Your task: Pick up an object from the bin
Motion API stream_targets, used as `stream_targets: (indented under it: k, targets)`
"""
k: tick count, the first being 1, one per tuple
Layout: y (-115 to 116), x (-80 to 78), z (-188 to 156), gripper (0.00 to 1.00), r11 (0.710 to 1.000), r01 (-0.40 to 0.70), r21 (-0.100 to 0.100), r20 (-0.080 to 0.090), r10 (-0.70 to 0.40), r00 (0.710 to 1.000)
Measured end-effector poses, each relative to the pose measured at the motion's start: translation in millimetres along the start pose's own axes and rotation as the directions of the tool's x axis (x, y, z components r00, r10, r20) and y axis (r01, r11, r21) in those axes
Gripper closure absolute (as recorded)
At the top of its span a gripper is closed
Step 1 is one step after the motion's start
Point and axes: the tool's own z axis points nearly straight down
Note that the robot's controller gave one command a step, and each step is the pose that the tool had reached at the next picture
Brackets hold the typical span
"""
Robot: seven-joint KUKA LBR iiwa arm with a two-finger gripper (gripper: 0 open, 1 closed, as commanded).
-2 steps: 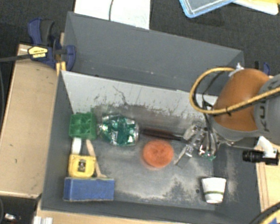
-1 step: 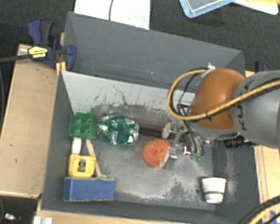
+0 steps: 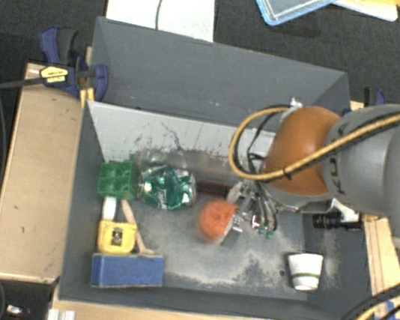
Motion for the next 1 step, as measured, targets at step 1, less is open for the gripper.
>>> stream_targets:
  k: [1]
  targets:
    - [17.5, -7.1, 9.5, 0.0, 0.993, -0.114, 0.001, -0.001, 0.114, 0.993]
